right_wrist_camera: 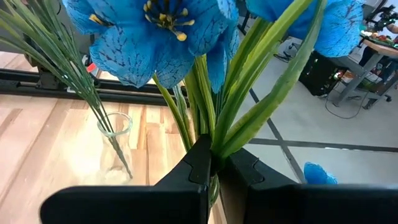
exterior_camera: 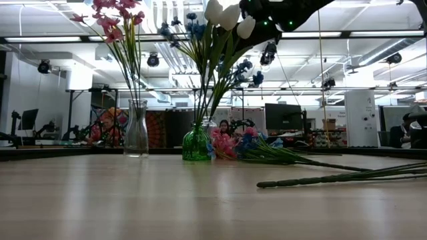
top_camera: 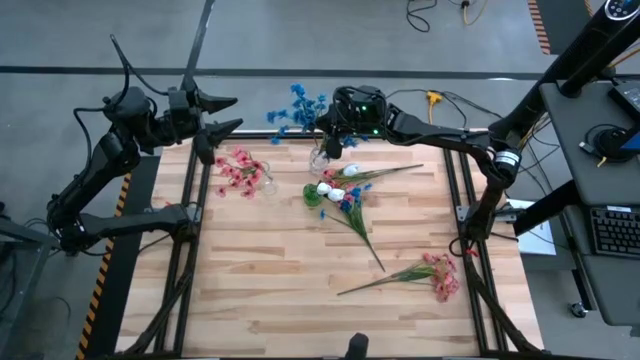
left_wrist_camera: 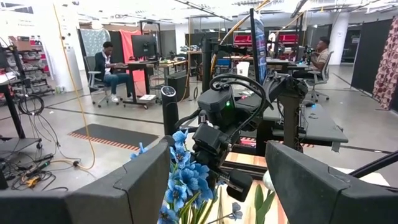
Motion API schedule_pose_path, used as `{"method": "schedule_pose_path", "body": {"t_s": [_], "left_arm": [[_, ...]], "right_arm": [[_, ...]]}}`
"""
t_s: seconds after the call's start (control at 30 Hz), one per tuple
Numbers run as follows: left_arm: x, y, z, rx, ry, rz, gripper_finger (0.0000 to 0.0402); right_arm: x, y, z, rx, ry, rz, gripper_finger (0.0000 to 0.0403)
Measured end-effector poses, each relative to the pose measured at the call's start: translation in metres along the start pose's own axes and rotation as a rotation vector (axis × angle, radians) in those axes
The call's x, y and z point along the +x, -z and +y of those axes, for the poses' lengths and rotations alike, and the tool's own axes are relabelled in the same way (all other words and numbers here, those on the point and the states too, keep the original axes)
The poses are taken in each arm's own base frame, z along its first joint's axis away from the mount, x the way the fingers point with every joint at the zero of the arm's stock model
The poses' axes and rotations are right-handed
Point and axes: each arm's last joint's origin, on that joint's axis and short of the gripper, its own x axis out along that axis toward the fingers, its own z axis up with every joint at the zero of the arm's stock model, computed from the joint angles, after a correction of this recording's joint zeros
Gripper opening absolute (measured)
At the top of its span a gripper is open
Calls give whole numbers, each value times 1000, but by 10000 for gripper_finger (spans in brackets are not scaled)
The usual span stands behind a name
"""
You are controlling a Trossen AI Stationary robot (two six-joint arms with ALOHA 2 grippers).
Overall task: Sort flowers into vase by color
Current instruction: Put the right blue flowers into the right transparent vase
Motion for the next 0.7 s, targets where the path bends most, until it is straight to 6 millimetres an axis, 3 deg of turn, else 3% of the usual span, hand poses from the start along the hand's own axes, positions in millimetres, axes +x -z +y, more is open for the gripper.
{"method": "schedule_pose_path", "body": {"t_s": [0.7], "left_arm": [[0,0,0,13,0,2,246]], "right_arm": [[0,1,1,30,-36,-3,13]]}}
